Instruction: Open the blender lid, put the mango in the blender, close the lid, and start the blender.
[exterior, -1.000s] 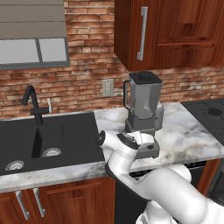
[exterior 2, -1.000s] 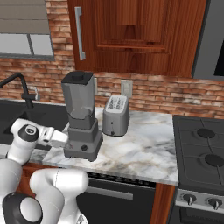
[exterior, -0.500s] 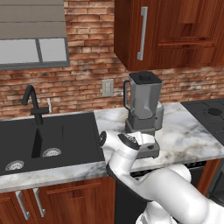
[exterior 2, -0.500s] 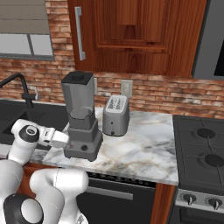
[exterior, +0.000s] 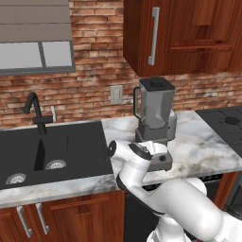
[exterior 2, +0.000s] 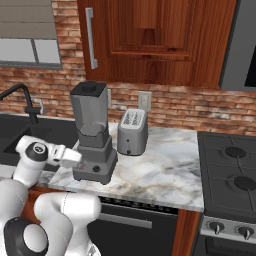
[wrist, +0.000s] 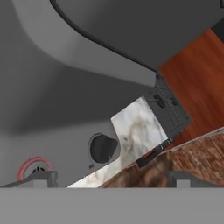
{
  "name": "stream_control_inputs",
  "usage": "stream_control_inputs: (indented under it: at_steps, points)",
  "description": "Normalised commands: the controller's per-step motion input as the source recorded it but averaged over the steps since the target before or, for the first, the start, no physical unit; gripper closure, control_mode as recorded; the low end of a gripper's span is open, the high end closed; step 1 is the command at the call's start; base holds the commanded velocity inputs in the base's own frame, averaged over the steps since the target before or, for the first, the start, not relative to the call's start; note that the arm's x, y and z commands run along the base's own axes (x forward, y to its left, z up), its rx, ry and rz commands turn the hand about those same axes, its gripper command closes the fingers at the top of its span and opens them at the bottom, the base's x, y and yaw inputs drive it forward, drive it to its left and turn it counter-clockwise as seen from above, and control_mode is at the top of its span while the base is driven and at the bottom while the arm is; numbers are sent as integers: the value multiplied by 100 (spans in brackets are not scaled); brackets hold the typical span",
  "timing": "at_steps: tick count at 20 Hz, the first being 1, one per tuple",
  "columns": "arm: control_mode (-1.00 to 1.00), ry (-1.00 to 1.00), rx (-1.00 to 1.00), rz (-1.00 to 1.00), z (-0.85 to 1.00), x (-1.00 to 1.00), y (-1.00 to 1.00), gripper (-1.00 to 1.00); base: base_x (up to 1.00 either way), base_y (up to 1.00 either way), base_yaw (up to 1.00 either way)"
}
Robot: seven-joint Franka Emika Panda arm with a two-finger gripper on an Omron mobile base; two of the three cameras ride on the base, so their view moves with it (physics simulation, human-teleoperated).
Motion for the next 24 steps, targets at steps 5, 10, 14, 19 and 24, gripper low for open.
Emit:
stream_control_inputs:
  at_steps: [5,10,14,19,24]
  points:
    - [-100,0,0,0,-10,15,0,-100,0,0,0]
    - [-100,0,0,0,-33,3,0,-100,0,0,0]
    - [-100,0,0,0,-43,0,-1,-100,0,0,0]
    - [-100,0,0,0,-40,7,0,-100,0,0,0]
    - [-100,2,0,0,-40,7,-8,-100,0,0,0]
